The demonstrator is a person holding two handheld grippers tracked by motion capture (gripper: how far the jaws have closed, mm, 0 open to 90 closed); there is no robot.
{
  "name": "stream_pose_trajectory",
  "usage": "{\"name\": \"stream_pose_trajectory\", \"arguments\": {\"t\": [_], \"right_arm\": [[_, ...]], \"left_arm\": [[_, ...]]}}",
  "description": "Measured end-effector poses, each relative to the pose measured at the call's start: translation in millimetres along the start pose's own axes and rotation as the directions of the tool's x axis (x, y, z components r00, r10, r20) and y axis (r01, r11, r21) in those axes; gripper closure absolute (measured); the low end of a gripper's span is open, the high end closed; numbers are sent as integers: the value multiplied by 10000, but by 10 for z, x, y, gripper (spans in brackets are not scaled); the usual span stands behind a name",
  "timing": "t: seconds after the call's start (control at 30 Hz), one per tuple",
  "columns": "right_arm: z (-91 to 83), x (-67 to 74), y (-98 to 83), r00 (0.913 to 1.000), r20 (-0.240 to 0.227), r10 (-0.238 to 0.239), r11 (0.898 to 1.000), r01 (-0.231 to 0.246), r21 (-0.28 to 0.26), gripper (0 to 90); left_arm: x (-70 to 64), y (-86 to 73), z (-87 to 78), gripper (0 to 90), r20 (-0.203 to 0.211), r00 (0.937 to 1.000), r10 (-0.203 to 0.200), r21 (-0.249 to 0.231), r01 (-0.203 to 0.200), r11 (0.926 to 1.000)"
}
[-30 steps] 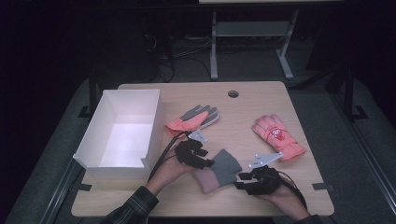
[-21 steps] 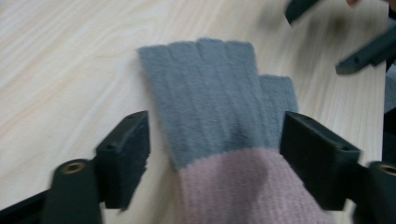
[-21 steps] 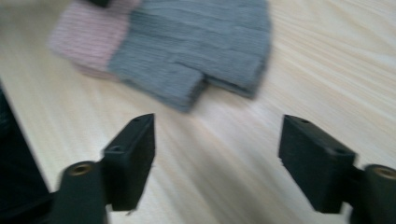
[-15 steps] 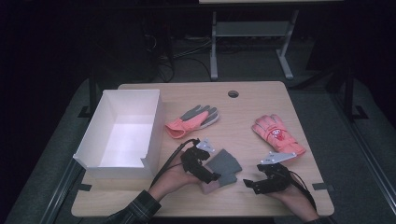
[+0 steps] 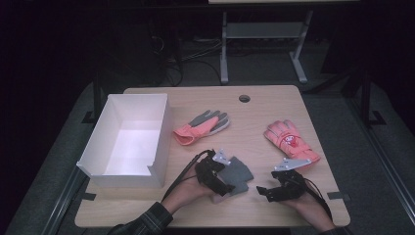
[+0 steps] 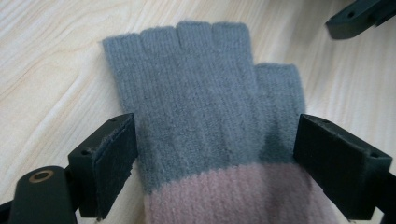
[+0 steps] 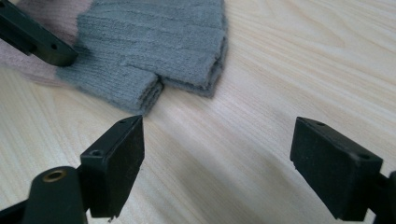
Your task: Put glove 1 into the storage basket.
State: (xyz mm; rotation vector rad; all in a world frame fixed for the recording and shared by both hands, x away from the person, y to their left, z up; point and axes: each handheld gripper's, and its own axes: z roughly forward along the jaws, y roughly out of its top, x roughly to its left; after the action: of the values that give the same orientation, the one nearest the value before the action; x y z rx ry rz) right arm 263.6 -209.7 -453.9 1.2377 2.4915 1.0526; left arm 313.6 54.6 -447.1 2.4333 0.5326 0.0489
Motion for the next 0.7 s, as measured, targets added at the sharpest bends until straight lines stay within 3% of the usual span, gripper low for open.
{"name": "stream_pose_trajectory", "arguments": {"t": [0.27,0.53,0.7], "right_arm": [[-6,-9,0,9999,79,67,10000,-67,-3,175],[-18,-19,-1,9998,148,110,9999,-109,-69,174],[-19,-23,2,9998,151,142,9998,-140,-156,165]], "left_arm": [[-9,-24,54,128,-54,10000,-81,110,81,9999],[-3,-53,90,138,235,9996,-172,240,166,9996],[-16,-46,87,228,480,9986,-217,361,200,9991]]}}
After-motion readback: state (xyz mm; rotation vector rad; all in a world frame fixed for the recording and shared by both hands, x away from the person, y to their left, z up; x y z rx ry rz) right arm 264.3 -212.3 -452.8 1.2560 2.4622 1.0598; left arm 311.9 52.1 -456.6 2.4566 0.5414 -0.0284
